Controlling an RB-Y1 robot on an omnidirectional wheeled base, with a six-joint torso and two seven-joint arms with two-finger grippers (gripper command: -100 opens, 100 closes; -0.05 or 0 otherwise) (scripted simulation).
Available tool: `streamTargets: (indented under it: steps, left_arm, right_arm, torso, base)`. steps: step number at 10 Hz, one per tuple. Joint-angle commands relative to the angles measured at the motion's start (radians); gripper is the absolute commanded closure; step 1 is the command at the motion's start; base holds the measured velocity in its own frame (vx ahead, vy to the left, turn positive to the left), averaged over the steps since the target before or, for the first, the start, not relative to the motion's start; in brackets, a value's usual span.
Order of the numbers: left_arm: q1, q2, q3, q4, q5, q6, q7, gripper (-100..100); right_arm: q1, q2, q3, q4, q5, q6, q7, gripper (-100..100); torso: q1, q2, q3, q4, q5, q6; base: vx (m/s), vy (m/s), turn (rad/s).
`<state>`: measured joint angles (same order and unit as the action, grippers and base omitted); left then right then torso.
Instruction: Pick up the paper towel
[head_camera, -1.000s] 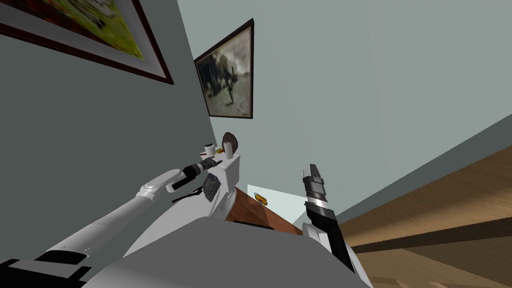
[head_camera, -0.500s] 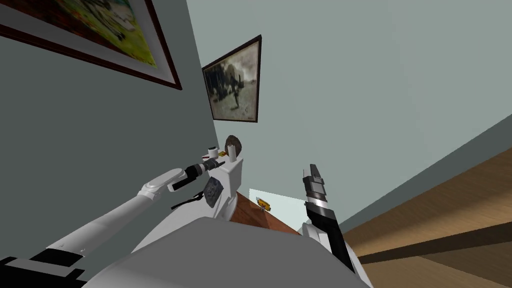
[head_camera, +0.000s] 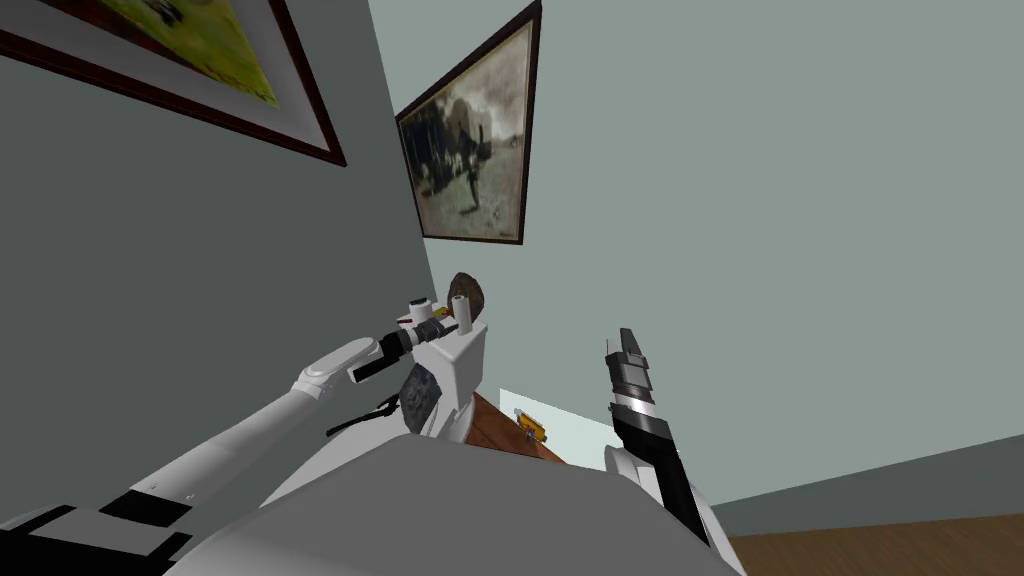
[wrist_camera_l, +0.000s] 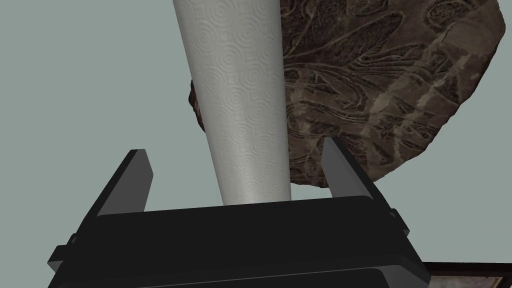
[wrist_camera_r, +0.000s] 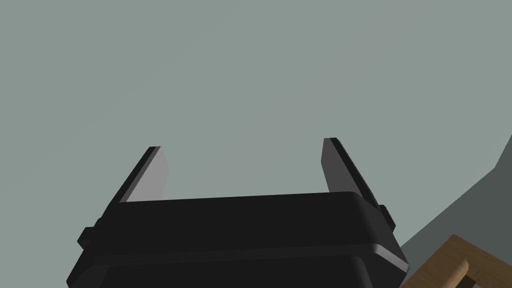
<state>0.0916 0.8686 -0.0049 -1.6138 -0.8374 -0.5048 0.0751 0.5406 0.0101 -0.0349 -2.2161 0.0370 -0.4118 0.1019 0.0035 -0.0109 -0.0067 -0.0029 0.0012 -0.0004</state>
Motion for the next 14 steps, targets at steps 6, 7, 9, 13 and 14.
streamTargets:
  steps: [6,7,9,13,14]
  left_arm:
    - [-0.166,-0.079,-0.077,0.161,-0.005,0.139,-0.017,-100]
    - [-0.199,-0.119,-0.116,0.191,-0.007,0.169,-0.025,-100]
    - [-0.263,-0.119,-0.116,0.247,-0.007,0.216,-0.025,-100]
    - [-0.351,-0.159,-0.154,0.329,-0.009,0.288,-0.033,-100]
    - [-0.388,-0.199,-0.193,0.364,-0.012,0.34,-0.041,-100]
  right_arm:
    - [-0.001,0.0,0.0,0.0,0.0,0.0,0.0,0]
    - [-0.001,0.0,0.0,0.0,0.0,0.0,0.0,0]
    - [-0.001,0.0,0.0,0.0,0.0,0.0,0.0,0]
    - [0.0,0.0,0.0,0.0,0.0,0.0,0.0,0]
    - [0.0,0.0,0.0,0.0,0.0,0.0,0.0,0]
  torso:
    - [0.012,0.015,0.008,0.003,0.003,0.002]
    - [0.012,0.012,0.007,0.003,0.003,0.001]
    - [0.017,0.01,0.006,0.002,0.004,0.0]
    - [0.006,0.002,0.001,0.001,0.002,0.001]
    - [0.003,-0.001,0.0,0.0,0.001,0.001]
  base:
    - [-0.093,0.132,-0.192]
    - [-0.129,0.225,-0.346]
    - [-0.112,0.141,-0.14]
    - [-0.056,0.055,-0.181]
    - [-0.113,0.115,-0.372]
